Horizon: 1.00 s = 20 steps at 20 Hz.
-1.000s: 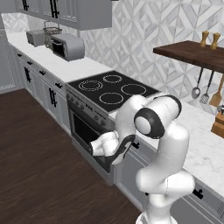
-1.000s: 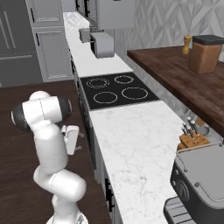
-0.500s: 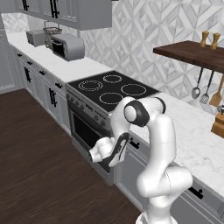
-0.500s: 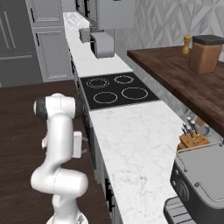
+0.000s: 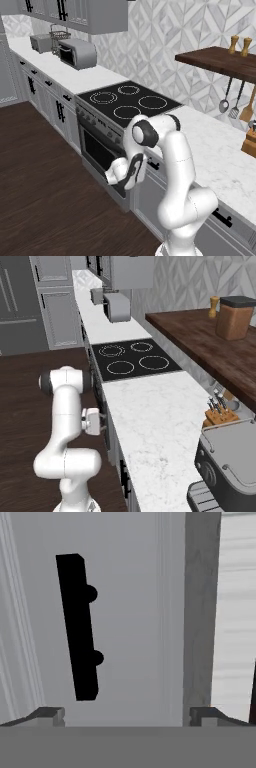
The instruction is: Take a straw from the drawer in front and place it inside the glass cup on the dining counter.
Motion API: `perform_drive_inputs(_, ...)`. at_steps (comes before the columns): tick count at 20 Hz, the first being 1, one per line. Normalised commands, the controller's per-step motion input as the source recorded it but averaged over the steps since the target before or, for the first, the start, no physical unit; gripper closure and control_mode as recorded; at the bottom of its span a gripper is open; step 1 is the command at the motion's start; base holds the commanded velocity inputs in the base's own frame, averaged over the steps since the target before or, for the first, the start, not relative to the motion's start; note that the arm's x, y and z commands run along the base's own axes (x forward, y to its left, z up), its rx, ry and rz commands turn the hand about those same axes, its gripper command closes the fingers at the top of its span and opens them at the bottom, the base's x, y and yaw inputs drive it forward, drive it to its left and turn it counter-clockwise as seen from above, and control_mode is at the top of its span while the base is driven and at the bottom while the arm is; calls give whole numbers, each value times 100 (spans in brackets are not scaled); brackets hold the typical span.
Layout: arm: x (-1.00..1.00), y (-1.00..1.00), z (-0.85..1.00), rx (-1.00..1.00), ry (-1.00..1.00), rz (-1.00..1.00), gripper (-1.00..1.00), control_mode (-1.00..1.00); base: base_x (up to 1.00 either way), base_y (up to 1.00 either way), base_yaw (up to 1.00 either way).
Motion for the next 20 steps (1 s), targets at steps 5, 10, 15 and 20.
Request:
perform_drive_inputs(5, 22, -28, -10, 0, -4, 0, -100, -100, 0, 0, 0)
perform_drive_inputs(10, 27, -29, -20, 1, 0, 0, -100, -100, 0, 0, 0)
perform_drive_inputs(15, 27, -12, -24, 2, 0, 5, -100, -100, 0, 0, 0)
perform_drive_inputs(20, 19, 0, -37, 3, 0, 8, -100, -100, 0, 0, 0)
